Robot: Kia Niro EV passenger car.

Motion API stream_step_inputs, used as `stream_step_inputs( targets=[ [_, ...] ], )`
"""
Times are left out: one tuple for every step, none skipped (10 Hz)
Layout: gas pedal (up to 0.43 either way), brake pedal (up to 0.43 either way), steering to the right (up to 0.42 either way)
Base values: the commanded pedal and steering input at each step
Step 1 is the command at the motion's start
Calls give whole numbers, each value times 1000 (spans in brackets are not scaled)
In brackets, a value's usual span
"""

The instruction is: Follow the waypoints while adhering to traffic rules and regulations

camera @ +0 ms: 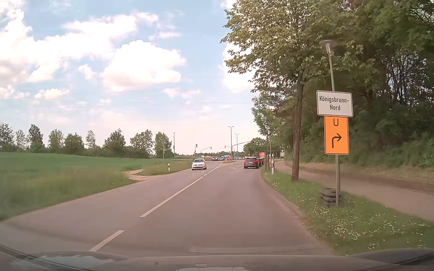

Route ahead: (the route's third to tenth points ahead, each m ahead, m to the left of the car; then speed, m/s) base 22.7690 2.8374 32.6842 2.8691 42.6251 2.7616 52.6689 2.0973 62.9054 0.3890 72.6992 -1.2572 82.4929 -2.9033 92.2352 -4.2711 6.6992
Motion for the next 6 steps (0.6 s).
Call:
stream_step_inputs(
  targets=[
    [0,152,4],
    [0,152,4],
    [0,152,4],
    [0,152,4],
    [0,152,4],
    [0,152,4]
  ],
)
